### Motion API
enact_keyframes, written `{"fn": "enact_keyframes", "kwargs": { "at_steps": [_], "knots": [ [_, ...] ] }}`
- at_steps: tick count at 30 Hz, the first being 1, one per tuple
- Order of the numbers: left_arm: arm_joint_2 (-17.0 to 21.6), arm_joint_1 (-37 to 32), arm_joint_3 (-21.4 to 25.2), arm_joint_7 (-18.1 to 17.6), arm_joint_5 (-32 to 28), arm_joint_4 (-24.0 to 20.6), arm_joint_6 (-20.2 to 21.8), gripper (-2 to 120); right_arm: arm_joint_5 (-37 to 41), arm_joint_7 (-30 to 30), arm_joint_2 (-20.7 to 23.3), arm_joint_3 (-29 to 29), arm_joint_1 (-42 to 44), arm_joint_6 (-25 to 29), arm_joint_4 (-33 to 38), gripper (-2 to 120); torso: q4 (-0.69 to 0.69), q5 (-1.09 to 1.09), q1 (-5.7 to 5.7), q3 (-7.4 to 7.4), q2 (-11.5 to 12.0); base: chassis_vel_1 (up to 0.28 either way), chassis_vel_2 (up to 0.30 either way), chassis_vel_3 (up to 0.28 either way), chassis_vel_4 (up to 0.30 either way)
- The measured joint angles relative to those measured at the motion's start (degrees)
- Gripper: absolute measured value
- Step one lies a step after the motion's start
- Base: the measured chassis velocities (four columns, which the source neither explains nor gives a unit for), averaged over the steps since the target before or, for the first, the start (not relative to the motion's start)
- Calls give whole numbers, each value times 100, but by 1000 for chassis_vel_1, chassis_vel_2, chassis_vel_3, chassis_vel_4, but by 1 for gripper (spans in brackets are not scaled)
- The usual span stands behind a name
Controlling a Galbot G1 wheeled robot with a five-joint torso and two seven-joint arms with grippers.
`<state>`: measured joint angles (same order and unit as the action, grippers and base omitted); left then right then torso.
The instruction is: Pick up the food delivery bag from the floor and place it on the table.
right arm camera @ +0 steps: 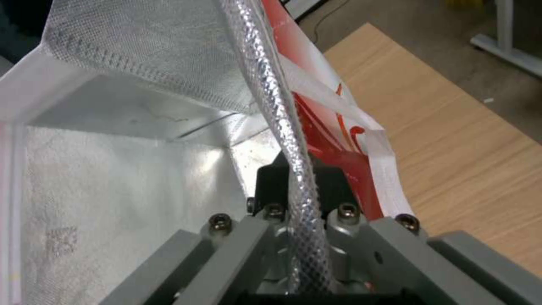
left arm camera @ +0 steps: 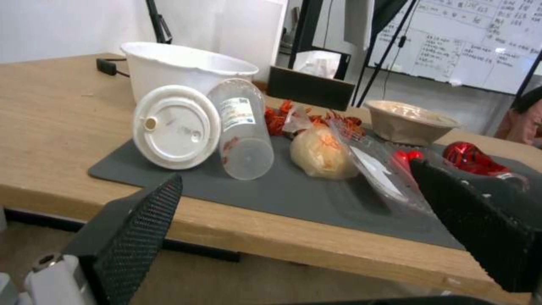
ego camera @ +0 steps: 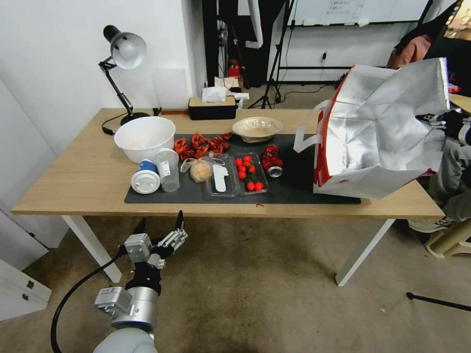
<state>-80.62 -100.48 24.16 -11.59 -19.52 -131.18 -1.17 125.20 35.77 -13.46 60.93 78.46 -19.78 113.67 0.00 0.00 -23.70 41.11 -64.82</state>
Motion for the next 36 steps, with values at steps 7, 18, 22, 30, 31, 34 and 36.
{"fn": "enact_keyframes", "kwargs": {
  "at_steps": [7, 18, 22, 30, 31, 34, 36],
  "knots": [
    [29, 11, -1, -8, -13, 7, 9, 100, -266, -192, 86, -17, 102, -154, -175, 0, 0, 0, 0, 0, 0, 0, 0, 0, 0],
    [43, 40, -9, -20, -30, 25, 17, 100, -272, -522, 287, -37, 180, -335, -574, 0, 0, 0, 0, 0, 0, 0, 0, 0, 0],
    [34, 74, -28, -26, -39, 46, 20, 100, -298, -607, 410, -20, 296, -406, -693, 0, 0, 0, 0, 0, 0, 0, 0, 0, 0],
    [44, 102, -40, -47, -60, 53, 23, 100, -558, -817, 519, -19, 447, -430, -772, 0, 0, 0, 0, 0, 0, 0, 0, 0, 0],
    [44, 102, -40, -47, -60, 53, 23, 100, -558, -817, 519, -19, 447, -430, -772, 0, 0, 0, 0, 0, 0, 0, 0, 0, 0],
    [49, 114, -37, -52, -69, 53, 27, 100, -607, -874, 609, -9, 527, -431, -856, 0, 0, 0, 0, 0, 0, 0, 0, 0, 0],
    [49, 114, -37, -52, -69, 53, 27, 100, -610, -876, 612, -7, 530, -430, -858, 0, 0, 0, 0, 0, 0, 0, 0, 0, 0]
  ]
}}
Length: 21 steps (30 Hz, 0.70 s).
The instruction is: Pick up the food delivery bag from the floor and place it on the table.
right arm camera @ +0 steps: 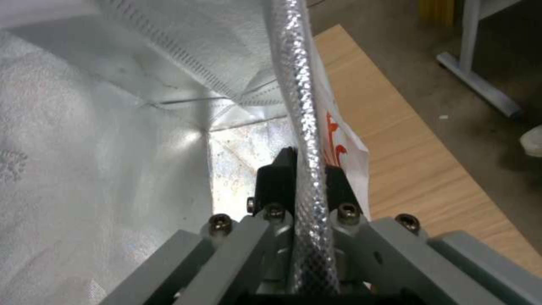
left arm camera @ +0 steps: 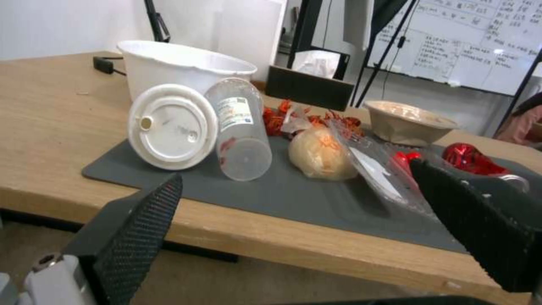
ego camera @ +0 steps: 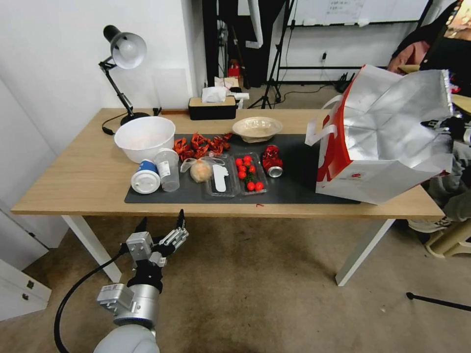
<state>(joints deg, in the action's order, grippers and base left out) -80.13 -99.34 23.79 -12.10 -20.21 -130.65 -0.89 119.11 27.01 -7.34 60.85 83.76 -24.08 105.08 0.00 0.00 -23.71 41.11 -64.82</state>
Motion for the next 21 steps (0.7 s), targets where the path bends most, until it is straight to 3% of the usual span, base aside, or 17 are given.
{"fn": "enact_keyframes", "kwargs": {
  "at_steps": [18, 21],
  "knots": [
    [-29, 10, -5, -31, -12, 6, 6, 100, -286, -330, 317, 111, 275, -21, -205, 0, 0, 0, 0, 0, 0, 0, 0, 0, 0],
    [-46, 10, -12, -34, -11, 6, 6, 100, -371, -372, 348, 128, 311, -21, -204, 10, 0, 0, 0, 0, 0, 0, 0, 0, 0]
  ]
}}
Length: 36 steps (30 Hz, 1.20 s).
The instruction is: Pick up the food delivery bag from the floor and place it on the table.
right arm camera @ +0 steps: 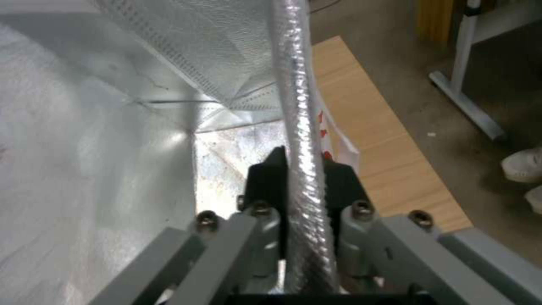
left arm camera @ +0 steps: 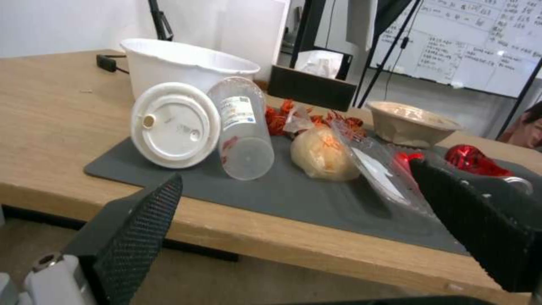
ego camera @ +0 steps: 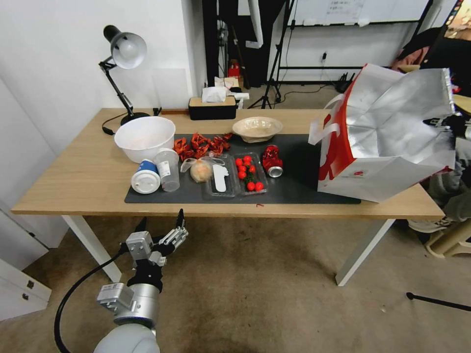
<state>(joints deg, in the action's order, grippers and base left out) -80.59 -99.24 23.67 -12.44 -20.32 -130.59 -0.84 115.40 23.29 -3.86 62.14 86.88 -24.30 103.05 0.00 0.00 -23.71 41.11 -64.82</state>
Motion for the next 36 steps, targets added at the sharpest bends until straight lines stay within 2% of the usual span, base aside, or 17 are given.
{"fn": "enact_keyframes", "kwargs": {
  "at_steps": [3, 5, 8, 10, 12, 14, 15, 17, 20, 22, 23, 30, 33, 34, 36],
  "knots": [
    [-15, 0, -8, -6, 2, 0, -1, 100, -87, -54, 39, 18, 40, 1, 8, 25, 0, 0, 0, 0, 0, 0, 0, 0, 0],
    [-17, 0, -9, -9, 2, 0, -1, 100, -110, -71, 55, 21, 48, 5, 8, 29, 0, -1, 0, 0, 0, 0, 0, 0, 0],
    [-15, 4, -6, -20, 2, -5, -1, 100, -189, -124, 125, 64, 96, 41, -1, 43, 0, 0, 0, 0, 0, 0, 0, 0, 0],
    [-15, 4, -3, -23, 1, -11, -1, 100, -204, -134, 140, 67, 107, 54, -6, 47, 0, 0, 0, 0, 0, 0, 0, 0, 0],
    [-15, -5, 8, -38, 0, -42, -5, 100, -263, -170, 178, 89, 132, 89, -10, 59, 0, 0, 0, 0, 0, 0, 0, 0, 0],
    [-14, -12, 12, -42, -1, -50, -8, 100, -285, -187, 183, 92, 136, 97, -10, 62, 0, 0, 0, 0, 0, 0, 0, 0, 0],
    [-10, -22, 19, -49, -8, -71, -11, 100, -316, -220, 192, 94, 142, 107, -4, 69, 0, -1, 0, 0, 0, 0, 0, 0, 0],
    [-9, -27, 22, -50, -13, -86, -14, 100, -324, -232, 194, 99, 143, 112, 5, 72, 0, 0, 0, 0, 0, 0, 0, 0, 0],
    [-9, -38, 28, -51, -36, -132, -18, 100, -393, -285, 176, 105, 141, 170, 52, 88, 0, 0, 0, 0, 0, 0, 0, 0, 0],
    [-9, -42, 30, -51, -39, -139, -20, 100, -420, -310, 151, 105, 133, 199, 76, 90, 0, 0, 0, 0, 0, 0, 0, 0, 0],
    [-8, -48, 34, -50, -42, -158, -23, 100, -512, -360, 93, 105, 111, 299, 136, 96, 0, 0, 0, 0, 0, 0, 0, 0, 0],
    [12, -84, 70, -6, -49, -214, -46, 100, -1446, -679, -320, 67, -28, 954, 636, 100, 0, 1, 0, 0, 0, 0, 0, 0, 0],
    [5, -115, 93, 85, -27, -243, -88, 100, -2455, -980, -741, 58, -19, 1526, 1204, 100, 0, 1, 0, 0, 0, 0, 0, 0, 0],
    [5, -115, 93, 85, -27, -243, -88, 100, -2455, -980, -741, 58, -19, 1526, 1204, 100, 0, 1, 0, 0, 0, 0, 0, 0, 0],
    [12, -144, 128, 154, -7, -268, -115, 100, -3298, -1204, -1042, 10, 136, 1976, 1566, 100, -1, 1, 0, -1, 0, 0, 0, 0, 0]
  ]
}}
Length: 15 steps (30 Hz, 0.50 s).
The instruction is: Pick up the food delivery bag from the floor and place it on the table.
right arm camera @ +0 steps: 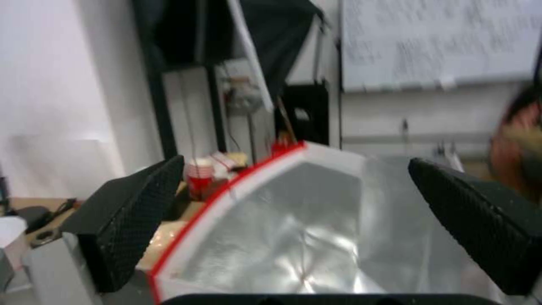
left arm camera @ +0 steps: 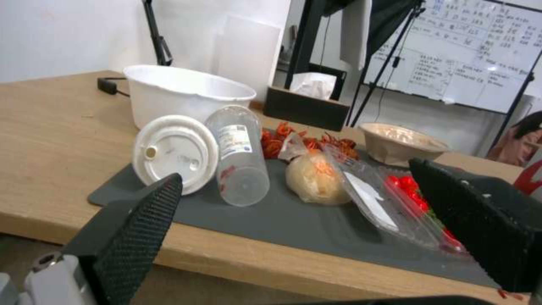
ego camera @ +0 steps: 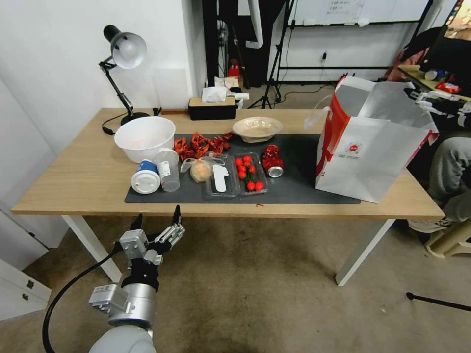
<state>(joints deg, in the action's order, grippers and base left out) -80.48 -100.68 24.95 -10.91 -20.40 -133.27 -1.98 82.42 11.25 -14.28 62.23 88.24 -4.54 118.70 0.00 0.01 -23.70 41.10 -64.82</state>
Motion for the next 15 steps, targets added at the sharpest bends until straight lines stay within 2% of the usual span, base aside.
{"fn": "enact_keyframes", "kwargs": {
  "at_steps": [2, 4, 6, 9, 10, 12, 14, 15],
  "knots": [
    [2, -8, 9, 11, 4, -3, -7, 100, -245, -78, -94, -28, 63, 139, 101, 100, 0, 0, 0, 0, 0, 0, 0, 0, 0],
    [26, -58, 54, 148, -11, -39, -37, 100, -1056, -382, -528, -134, 286, 471, 458, 100, 0, 0, 0, 0, 0, 0, 0, 0, 0],
    [37, -81, 63, 199, -25, -53, -38, 100, -1201, -450, -682, -169, 361, 524, 576, 100, 0, 0, 0, 0, 0, 0, 0, 0, 0],
    [54, -132, 82, 340, -9, -68, -28, 100, -1875, -770, -1395, -295, 933, 976, 946, 100, -1, 0, 0, 0, 0, 0, 0, 0, 0],
    [54, -132, 82, 340, -9, -68, -28, 100, -1875, -770, -1395, -295, 933, 976, 946, 100, -1, 0, 0, 0, 0, 0, 0, 0, 0],
    [37, -134, 90, 394, 37, -68, -18, 100, -2398, -999, -1993, -452, 1432, 1428, 1046, 100, 2, 0, 0, 0, 0, 0, 0, 0, 0],
    [37, -134, 91, 404, 45, -68, -17, 100, -2532, -1046, -2144, -509, 1537, 1553, 1044, 100, 3, 0, 1, 0, 0, 0, 0, 0, 0],
    [41, -128, 95, 427, 56, -50, -16, 100, -2875, -1178, -2482, -672, 1769, 1922, 969, 100, 3, -1, 1, -1, 0, 0, 0, 0, 0]
  ]
}}
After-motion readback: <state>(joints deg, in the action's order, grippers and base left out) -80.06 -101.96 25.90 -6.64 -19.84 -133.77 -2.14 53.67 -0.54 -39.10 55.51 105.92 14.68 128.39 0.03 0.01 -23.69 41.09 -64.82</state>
